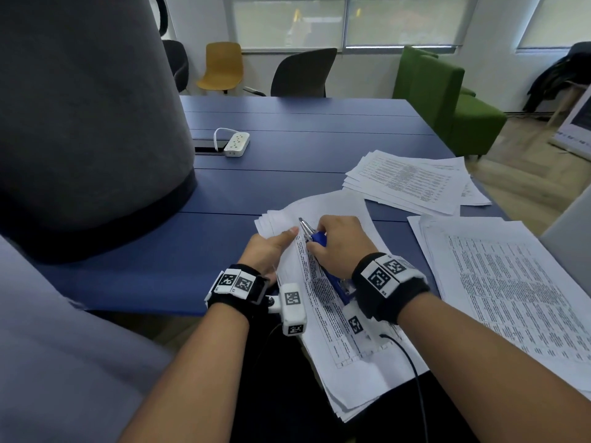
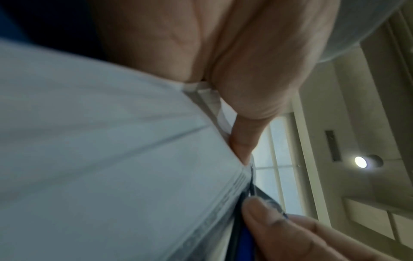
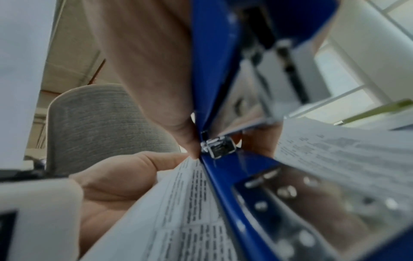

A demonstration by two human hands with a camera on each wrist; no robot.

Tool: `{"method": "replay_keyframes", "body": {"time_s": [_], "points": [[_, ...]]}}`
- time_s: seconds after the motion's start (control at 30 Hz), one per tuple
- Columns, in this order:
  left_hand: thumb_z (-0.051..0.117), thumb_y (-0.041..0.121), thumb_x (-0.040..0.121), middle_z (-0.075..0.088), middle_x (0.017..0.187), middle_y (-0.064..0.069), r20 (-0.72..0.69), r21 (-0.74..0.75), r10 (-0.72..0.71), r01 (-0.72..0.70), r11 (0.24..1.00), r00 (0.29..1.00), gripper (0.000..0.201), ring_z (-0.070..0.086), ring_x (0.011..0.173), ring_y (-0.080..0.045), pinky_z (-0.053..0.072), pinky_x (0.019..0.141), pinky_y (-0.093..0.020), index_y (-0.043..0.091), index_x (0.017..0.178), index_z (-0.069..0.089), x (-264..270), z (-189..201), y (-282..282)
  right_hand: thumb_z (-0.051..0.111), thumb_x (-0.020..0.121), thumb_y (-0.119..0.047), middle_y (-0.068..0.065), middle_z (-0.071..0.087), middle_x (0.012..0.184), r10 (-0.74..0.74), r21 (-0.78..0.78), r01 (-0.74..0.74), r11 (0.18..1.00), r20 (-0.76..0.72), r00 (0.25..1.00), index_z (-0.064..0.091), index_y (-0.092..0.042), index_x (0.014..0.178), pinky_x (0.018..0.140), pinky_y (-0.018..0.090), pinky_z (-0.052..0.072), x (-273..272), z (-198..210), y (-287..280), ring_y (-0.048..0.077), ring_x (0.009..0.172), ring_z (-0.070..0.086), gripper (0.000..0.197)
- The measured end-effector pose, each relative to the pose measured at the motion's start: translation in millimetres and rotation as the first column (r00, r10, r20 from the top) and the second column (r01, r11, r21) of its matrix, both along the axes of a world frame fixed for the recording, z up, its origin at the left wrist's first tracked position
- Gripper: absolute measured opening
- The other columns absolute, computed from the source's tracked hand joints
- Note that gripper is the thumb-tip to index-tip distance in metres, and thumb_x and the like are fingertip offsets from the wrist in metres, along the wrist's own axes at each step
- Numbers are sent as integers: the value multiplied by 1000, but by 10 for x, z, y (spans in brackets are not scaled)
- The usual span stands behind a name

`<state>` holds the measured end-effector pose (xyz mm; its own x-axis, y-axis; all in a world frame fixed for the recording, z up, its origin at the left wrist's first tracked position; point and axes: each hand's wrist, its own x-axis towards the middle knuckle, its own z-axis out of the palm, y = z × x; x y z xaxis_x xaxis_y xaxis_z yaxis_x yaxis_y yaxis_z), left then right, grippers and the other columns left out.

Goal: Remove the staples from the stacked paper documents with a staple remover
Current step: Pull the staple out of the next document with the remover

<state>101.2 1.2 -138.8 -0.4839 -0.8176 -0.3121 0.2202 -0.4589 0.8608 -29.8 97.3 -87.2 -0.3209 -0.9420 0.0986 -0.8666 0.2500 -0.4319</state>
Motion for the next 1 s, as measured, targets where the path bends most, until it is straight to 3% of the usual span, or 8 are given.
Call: {"method": "replay_keyframes", "body": {"time_s": [0.17,0.27,0.43,0.5,0.6,0.7,0.83,1.0], "points": [[77,10,89,73,108,-28,74,-85,66,-60,995,995,29,72,101,-47,56,89,-65,-7,111,70,12,-66,-23,67,89,-39,2,59,99,-14,29,12,999,77,997,64,-14,96,76,26,36,-34,25,-51,18,97,47,26],[77,9,89,75,104,-25,98,-141,90,-76,987,991,24,73,98,-45,57,89,-65,-5,108,72,5,-86,-1,74,83,-40,-4,59,94,-58,29,53,998,256,965,67,-20,94,74,26,45,-104,8,-85,17,88,58,24],[76,7,90,76,105,-23,101,-196,85,-64,978,991,20,73,98,-44,57,89,-63,0,108,73,-14,-87,27,71,89,-34,-22,46,81,25,-13,-21,1000,333,943,62,-40,130,86,23,45,-139,-55,-52,9,85,56,42],[76,6,89,76,104,-23,97,-210,86,-64,976,992,18,73,98,-45,57,89,-64,0,105,74,-25,-96,34,65,92,-33,-22,57,96,54,-23,-50,998,225,973,63,-37,131,101,25,43,-101,-90,-81,12,103,54,39],[77,4,88,76,104,-22,105,-224,94,-68,972,990,18,73,99,-43,57,90,-62,-1,105,74,-36,-118,48,58,95,-34,2,63,131,77,5,-78,997,106,991,63,-32,133,112,35,39,-37,-151,-120,20,130,50,38],[78,6,86,77,101,-20,134,-221,112,-81,972,985,20,75,95,-41,58,89,-62,-1,105,75,-44,-124,39,57,96,-33,12,60,126,72,16,-72,997,35,997,65,-28,128,104,42,45,-6,-158,-120,29,118,54,34],[80,10,85,78,97,-17,183,-226,121,-78,971,976,19,76,92,-38,58,88,-62,2,102,76,-43,-136,23,64,93,-36,0,64,121,34,-30,-29,999,159,987,68,-30,125,106,28,39,-76,-139,-100,19,120,53,32],[78,8,87,78,96,-17,206,-210,106,-62,976,973,17,76,91,-37,61,87,-55,-1,101,75,-42,-121,7,66,92,-36,-8,55,93,51,-55,-38,998,255,966,71,-31,119,90,22,44,-150,-144,-75,12,88,54,27]]}}
